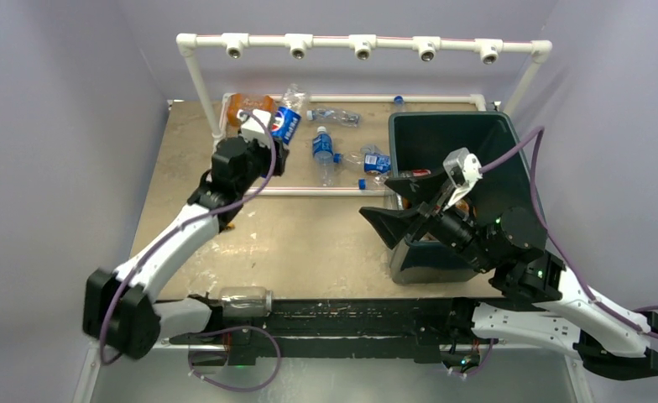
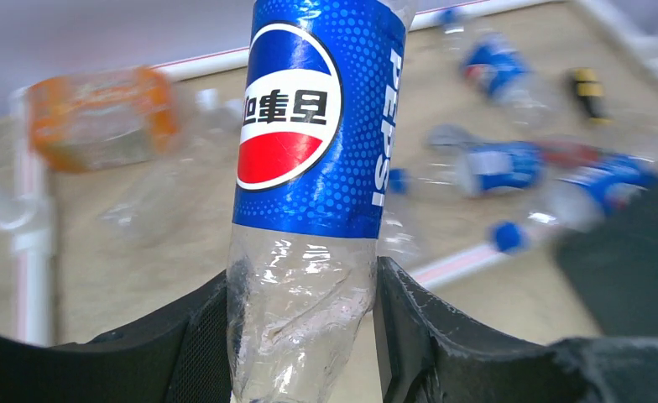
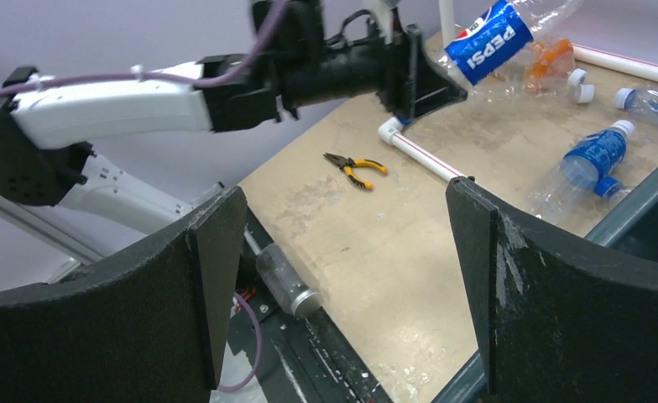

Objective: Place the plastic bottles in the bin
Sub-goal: Pick up the plastic bottle at the center of the board, then place the plastic bottle in the trash bin.

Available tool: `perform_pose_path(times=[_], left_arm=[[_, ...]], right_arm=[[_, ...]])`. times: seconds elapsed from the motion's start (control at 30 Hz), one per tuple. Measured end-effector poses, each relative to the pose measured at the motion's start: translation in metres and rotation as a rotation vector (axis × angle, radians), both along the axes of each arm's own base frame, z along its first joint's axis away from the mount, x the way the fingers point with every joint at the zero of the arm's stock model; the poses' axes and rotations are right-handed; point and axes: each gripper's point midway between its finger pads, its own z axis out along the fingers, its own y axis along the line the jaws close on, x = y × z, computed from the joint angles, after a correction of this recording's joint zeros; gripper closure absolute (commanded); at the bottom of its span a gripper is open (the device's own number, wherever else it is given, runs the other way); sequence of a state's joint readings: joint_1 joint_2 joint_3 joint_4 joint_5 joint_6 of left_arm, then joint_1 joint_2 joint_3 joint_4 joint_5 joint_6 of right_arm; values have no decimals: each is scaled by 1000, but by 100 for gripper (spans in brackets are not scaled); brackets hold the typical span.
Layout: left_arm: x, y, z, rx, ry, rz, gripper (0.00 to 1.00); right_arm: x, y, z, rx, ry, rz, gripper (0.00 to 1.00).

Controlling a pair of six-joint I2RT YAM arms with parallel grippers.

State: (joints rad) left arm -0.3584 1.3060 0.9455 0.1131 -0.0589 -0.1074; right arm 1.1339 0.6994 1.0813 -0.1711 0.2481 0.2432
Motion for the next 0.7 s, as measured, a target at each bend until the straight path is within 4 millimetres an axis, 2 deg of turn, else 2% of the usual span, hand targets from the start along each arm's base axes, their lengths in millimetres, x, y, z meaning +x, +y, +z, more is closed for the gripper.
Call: perform_pose_path(times=[0.1,0.17,0.3,0.37,0.43,0.63,0.7], left_arm=[[-53,-33,32,-76,-54,-134,66],[-88,-41,49,-131,-94,-223,67],[-120,-42,83,-173,-181,-326,67],[-135,-49,93,-177,-219,-407,68],[-147,-56,91,-179,-237,-483,68],[-180,-70,41,-183,-177,-654,69],[-187,-72,35,-187,-168,-683,70]], right_arm=[[-3,-3,-3,16,5,8,10],[-7,-6,-6,33,10,22,9],[-16,-2,-15,62,26,75,9],[-19,3,-20,64,38,102,9],[-21,6,-24,60,50,120,9],[-22,9,-26,56,63,128,8],[-22,9,-27,51,65,128,8]])
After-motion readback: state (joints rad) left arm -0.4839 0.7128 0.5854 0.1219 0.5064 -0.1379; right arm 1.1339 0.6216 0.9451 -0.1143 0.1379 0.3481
